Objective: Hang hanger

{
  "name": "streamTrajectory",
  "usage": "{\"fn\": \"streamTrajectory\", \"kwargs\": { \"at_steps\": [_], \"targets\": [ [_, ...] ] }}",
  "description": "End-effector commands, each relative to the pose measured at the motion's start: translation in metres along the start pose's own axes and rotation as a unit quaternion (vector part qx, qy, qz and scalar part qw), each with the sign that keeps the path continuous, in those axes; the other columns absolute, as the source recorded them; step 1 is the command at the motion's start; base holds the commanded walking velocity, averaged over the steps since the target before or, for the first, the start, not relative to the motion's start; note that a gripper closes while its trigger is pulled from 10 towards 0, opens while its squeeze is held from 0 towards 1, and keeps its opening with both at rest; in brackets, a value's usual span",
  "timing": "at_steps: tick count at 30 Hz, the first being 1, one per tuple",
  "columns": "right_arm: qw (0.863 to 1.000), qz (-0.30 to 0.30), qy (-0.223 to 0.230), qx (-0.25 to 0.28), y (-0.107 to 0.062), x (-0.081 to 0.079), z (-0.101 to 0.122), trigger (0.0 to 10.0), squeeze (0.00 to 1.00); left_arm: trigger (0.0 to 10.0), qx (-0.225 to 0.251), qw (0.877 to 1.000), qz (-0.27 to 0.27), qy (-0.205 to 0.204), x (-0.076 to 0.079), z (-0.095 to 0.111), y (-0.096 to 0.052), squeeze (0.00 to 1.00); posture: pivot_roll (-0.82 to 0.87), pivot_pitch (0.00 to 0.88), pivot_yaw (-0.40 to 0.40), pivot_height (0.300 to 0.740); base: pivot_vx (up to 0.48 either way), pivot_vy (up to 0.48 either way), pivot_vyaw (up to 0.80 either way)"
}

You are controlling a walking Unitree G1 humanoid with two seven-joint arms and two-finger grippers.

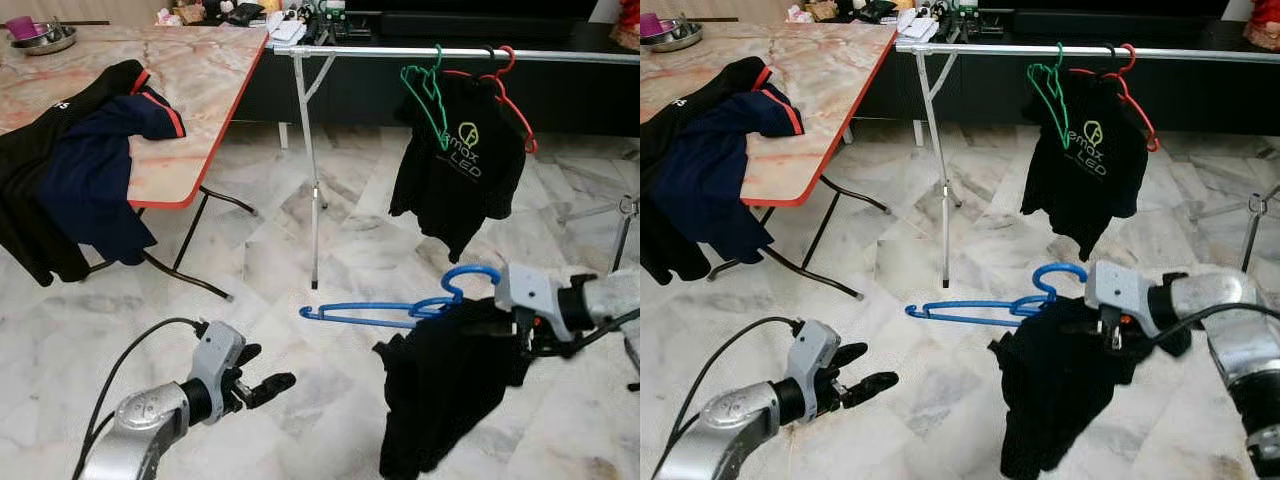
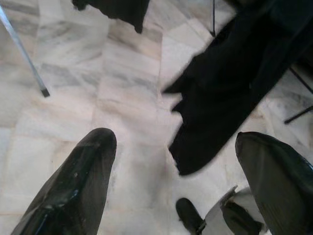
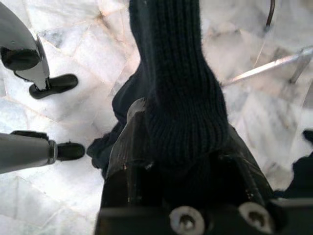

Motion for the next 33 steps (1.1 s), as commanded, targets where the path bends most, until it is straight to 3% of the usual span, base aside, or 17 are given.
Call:
{"fn": "streamTrajectory", "kwargs": {
  "at_steps": [1, 5, 13, 22, 26, 33],
  "targets": [
    [0.999, -0.008, -0.030, 0.030, -0.009, 0.008, 0.022, 0.0, 0.00, 10.0, -0.010, 1.000, -0.007, 0.009, 0.004, -0.005, 0.006, 0.00, -0.09, 0.202, -0.028, 0.740, 0.000, 0.000, 0.00],
    [0.997, -0.001, -0.057, 0.046, -0.009, 0.011, 0.039, 0.0, 0.00, 10.0, 0.005, 1.000, -0.017, 0.012, 0.010, -0.002, 0.022, 0.00, -0.11, 0.210, -0.034, 0.740, 0.000, 0.000, 0.00],
    [0.996, 0.017, -0.077, 0.052, -0.012, 0.007, 0.053, 0.0, 0.00, 10.0, 0.034, 0.999, 0.000, 0.021, 0.008, 0.009, 0.043, 0.00, -0.12, 0.220, -0.041, 0.740, 0.000, 0.000, 0.00],
    [0.990, 0.053, -0.096, 0.094, 0.000, -0.004, 0.075, 0.0, 0.00, 10.0, 0.049, 0.998, 0.012, 0.046, 0.006, 0.013, 0.056, 0.00, -0.13, 0.206, -0.037, 0.740, 0.000, 0.000, 0.00],
    [0.986, 0.064, -0.107, 0.109, 0.003, -0.009, 0.083, 0.0, 0.00, 10.0, 0.062, 0.998, 0.014, 0.031, 0.008, 0.009, 0.059, 0.00, -0.13, 0.164, -0.030, 0.740, 0.000, 0.000, 0.00],
    [0.985, 0.057, -0.114, 0.116, 0.002, -0.006, 0.090, 0.0, 0.00, 10.0, 0.056, 0.998, -0.003, 0.036, 0.011, 0.009, 0.064, 0.00, -0.13, 0.174, -0.041, 0.740, 0.000, 0.000, 0.00]
  ]
}}
Point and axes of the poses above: a point about 5 cm out from each wrist's last joint towards the gripper, its own y axis pointing out of the wrist towards the gripper, its own z axis along the axis of the wrist's last joint, x = y × z, the point moved 1 cm from there along y, pointing out of the wrist towards the gripper, and after that the axes turned 1 degree about -y, right-handed, at the moved point
